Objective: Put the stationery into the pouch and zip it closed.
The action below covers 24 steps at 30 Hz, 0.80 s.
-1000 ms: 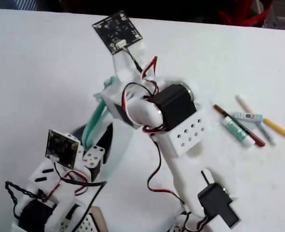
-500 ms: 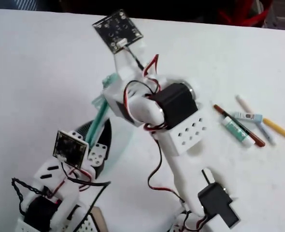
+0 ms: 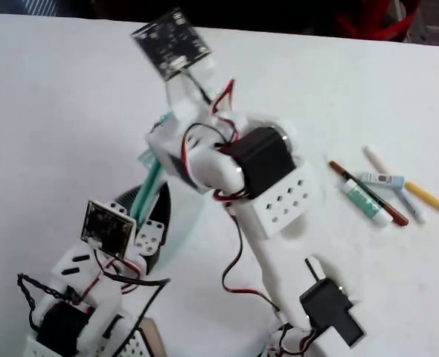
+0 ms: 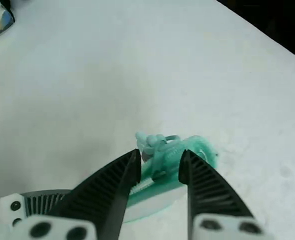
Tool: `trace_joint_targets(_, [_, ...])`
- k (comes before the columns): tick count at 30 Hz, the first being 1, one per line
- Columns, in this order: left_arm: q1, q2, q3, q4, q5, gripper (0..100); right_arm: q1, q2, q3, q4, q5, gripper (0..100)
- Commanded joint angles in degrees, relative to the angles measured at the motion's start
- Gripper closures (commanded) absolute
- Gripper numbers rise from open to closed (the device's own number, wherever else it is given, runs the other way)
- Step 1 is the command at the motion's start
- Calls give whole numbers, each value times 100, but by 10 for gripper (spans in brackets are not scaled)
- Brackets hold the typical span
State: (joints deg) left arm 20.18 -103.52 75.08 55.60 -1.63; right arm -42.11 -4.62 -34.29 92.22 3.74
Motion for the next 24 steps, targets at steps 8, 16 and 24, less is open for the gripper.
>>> trace_joint_targets(8, [-40, 75, 9, -79, -79, 976, -75, 523, -246, -145, 79, 872])
trace_joint_targets(16, [-57, 75, 9, -79, -79, 976, 593, 769, -246, -462, 88, 976])
trace_joint_targets(24, [-312, 75, 0, -97, -53, 950, 971, 286, -202, -110, 53, 977])
